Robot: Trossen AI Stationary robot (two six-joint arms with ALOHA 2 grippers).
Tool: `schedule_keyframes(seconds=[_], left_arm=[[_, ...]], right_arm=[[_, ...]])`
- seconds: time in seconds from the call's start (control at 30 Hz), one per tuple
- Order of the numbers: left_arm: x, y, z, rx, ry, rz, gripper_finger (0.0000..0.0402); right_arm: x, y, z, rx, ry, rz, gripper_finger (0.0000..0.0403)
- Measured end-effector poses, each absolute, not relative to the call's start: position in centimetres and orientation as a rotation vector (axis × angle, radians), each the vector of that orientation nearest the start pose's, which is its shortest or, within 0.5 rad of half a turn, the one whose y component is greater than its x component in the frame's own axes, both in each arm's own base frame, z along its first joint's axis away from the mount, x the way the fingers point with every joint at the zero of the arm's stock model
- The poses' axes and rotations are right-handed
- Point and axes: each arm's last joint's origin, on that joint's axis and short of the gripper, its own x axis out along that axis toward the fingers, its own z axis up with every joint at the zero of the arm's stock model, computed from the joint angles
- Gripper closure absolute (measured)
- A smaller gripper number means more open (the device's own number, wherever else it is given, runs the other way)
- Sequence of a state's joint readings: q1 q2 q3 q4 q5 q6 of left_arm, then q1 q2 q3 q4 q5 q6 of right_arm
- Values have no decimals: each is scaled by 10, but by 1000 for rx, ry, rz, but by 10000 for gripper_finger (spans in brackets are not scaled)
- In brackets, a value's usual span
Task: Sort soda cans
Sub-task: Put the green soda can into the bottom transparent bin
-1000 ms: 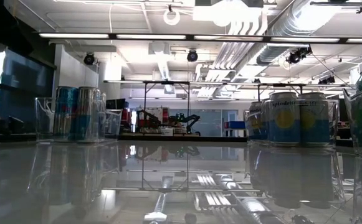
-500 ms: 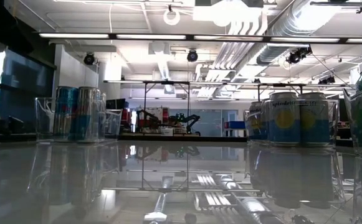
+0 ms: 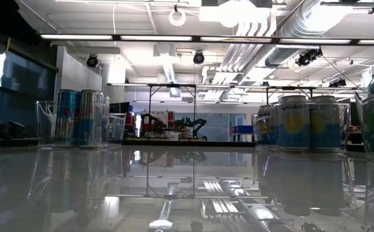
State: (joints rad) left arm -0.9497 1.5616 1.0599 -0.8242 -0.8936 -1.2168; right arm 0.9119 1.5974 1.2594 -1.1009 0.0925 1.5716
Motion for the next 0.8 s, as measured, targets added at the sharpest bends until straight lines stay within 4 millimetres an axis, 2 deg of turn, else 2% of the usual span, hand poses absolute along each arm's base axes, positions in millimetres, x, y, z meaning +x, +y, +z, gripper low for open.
schedule_keyframes(seconds=[0.23,0.6,0.8], left_arm=[[183,-217,219,-95,644,390,48],[183,-217,219,-95,645,390,48],[183,-217,219,-94,645,390,48]], right_arm=[[183,221,231,558,1410,-432,138],[185,222,213,556,1376,-333,140],[183,220,206,552,1377,-337,139]])
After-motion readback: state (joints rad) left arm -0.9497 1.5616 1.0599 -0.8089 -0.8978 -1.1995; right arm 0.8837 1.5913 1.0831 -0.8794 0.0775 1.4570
